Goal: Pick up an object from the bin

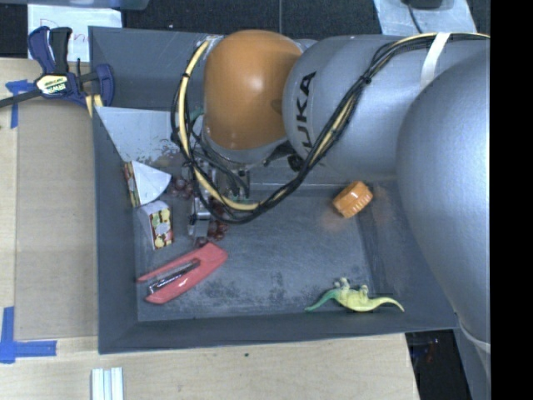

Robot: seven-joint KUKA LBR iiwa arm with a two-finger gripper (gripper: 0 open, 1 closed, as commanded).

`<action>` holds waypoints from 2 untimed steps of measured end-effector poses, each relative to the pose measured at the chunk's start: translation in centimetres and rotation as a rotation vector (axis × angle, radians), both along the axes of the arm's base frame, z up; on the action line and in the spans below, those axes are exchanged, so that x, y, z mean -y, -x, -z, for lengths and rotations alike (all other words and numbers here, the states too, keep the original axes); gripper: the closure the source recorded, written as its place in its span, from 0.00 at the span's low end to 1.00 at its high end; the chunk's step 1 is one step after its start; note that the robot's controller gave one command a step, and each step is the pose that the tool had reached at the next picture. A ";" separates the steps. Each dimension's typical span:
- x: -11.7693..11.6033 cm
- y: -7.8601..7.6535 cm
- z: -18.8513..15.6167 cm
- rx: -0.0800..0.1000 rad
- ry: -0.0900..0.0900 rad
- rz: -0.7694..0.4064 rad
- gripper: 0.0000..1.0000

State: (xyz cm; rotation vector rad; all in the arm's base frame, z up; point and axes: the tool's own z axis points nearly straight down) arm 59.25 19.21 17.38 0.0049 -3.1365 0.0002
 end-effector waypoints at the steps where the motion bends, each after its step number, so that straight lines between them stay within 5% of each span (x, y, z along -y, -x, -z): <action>1: 0.1 -0.2 -0.5 0.008 -0.001 0.003 0.00; 2: 0.0 3.3 5.6 0.009 -0.002 -0.116 0.00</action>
Offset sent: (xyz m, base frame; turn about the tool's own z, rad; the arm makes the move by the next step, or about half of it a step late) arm -0.0609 0.0011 -0.1038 -0.2078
